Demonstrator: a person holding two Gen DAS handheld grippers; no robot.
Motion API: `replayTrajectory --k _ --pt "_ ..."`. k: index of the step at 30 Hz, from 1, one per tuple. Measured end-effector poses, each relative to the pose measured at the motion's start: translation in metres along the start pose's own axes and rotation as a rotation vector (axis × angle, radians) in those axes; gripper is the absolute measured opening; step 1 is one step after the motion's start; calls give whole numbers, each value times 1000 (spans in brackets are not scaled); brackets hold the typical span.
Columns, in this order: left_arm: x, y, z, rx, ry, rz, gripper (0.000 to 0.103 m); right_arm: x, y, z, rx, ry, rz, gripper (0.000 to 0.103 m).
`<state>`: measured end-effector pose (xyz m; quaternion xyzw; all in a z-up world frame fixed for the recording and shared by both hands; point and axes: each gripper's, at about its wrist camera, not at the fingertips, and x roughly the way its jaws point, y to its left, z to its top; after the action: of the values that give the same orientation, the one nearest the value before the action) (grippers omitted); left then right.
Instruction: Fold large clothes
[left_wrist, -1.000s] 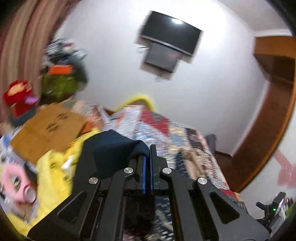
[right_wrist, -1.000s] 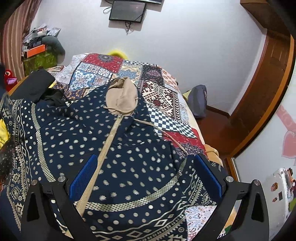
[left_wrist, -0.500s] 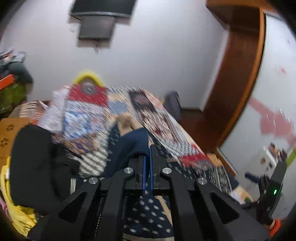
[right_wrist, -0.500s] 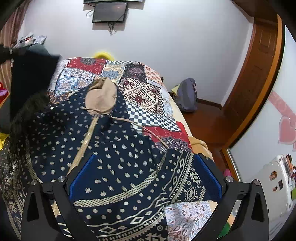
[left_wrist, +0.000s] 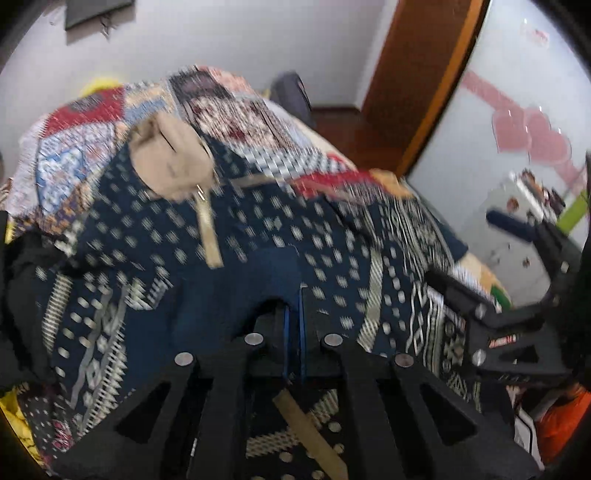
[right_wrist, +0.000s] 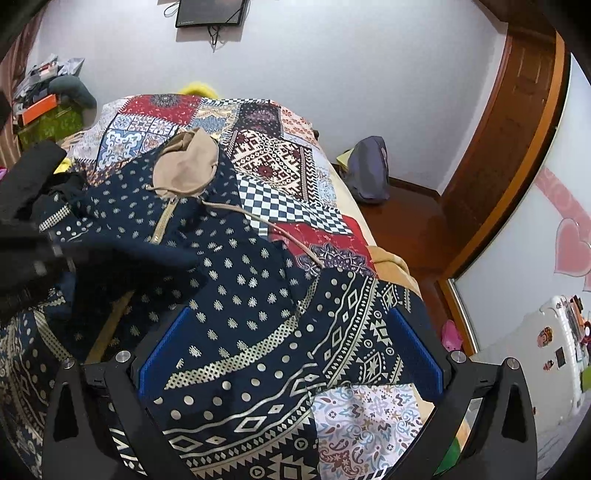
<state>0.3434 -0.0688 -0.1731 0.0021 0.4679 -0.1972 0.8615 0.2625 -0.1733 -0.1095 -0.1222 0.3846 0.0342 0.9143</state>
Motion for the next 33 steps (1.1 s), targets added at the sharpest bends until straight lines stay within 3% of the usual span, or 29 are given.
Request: replayTrajectory --k 2,7,9,12,15,21,26,33 --pt "7 -4 -8 1 42 -23 3 0 -1 -2 -3 5 -3 103" --pt "2 -2 -20 -14 85 -47 25 -2 -2 -3 -9 9 -4 103" --pt "-4 2 -24 -19 77 -43 28 -4 -1 -2 -14 5 -4 103" --pt "-29 14 -27 -46 31 -5 30 -8 2 1 -20 -8 10 103" --pt "-57 32 -28 -69 -34 41 43 -12 7 8 -20 -22 42 103" --pt "-112 86 -41 -123 -129 211 55 -16 33 24 -67 -47 112 103" --pt "-132 142 -71 -212 -101 322 57 -15 75 33 -175 -56 195 103" --pt "-113 176 -119 -317 2 311 57 8 143 27 -332 22 335 101"
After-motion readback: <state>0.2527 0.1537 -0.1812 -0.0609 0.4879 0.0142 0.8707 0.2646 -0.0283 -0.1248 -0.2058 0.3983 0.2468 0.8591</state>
